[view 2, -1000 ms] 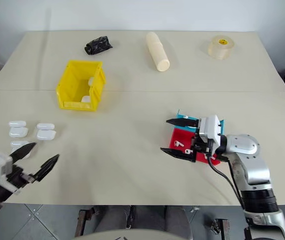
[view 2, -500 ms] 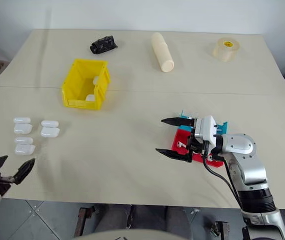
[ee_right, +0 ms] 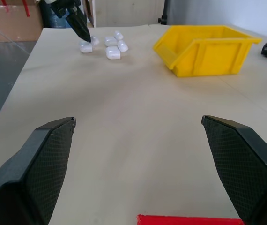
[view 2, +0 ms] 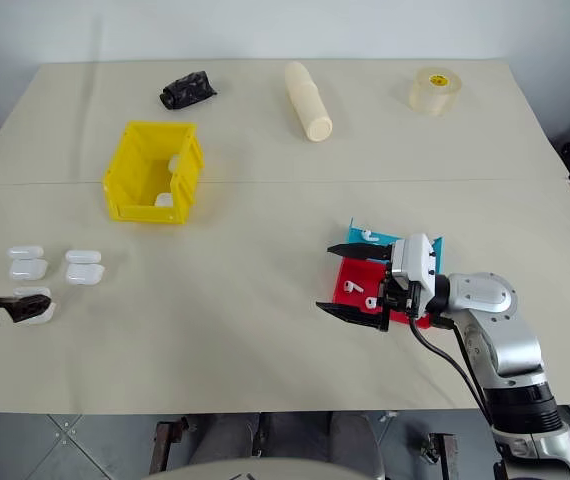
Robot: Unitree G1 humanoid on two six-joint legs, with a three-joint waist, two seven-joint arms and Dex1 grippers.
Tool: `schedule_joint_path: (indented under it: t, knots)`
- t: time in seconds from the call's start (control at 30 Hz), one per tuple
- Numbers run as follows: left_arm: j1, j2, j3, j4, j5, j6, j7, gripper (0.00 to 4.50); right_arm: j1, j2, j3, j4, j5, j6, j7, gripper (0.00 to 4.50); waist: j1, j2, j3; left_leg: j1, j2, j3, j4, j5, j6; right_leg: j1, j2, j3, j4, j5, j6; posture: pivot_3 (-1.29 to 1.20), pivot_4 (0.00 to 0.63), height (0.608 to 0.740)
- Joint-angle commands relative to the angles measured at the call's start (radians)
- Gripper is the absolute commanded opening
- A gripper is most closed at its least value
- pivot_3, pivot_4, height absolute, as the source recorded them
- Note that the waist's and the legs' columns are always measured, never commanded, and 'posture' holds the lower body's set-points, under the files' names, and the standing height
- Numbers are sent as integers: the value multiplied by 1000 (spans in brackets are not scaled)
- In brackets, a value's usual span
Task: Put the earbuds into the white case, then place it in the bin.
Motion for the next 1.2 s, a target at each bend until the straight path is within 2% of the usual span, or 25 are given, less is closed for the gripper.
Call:
schedule_joint_path:
  t: [0.03, 0.3, 0.67, 1.0, 1.1, 1.2]
  knots:
    - [-39, 15, -58, 46, 43, 23, -10, 4449, 10, -13, -21, -56, 14, 6, -13, 4500, -4, 0, 0, 0, 0, 0, 0, 0, 0, 0, 0, 0, 0, 0, 0, 0, 150, 740]
    - [-75, 20, -116, 96, 106, 35, -21, 4449, 28, -17, -27, -87, 19, 20, -37, 4500, -7, 0, 0, 0, 0, 0, 0, 0, 0, 0, 0, 0, 0, 0, 0, 0, 150, 740]
    - [-25, 34, -116, 115, 137, 25, -87, 4449, 49, -9, -19, -106, 18, 14, -65, 4500, -8, 0, 0, 0, 0, 0, 0, 0, 0, 0, -1, 1, 0, 0, 0, 0, 150, 740]
    - [15, 78, -183, 174, 154, -56, -159, 4449, 50, -3, -16, -103, 11, 6, -82, 4500, -8, 1, -1, 1, 0, 1, 0, 0, 0, 0, -1, 1, 1, 0, 0, 0, 150, 740]
    - [29, 82, -183, 176, 161, -50, -165, 3839, 47, 2, -17, -99, 6, -1, -92, 4500, -9, 2, -1, 1, 0, 1, 0, 0, 0, 0, -1, 1, 1, 0, 0, 0, 150, 740]
    - [58, 86, -169, 154, 157, -32, -180, 2896, 43, 5, -16, -94, 3, -5, -95, 4500, -13, 2, -1, 1, 1, 2, 0, 0, -1, 0, -1, 2, 1, 0, 0, 0, 150, 740]
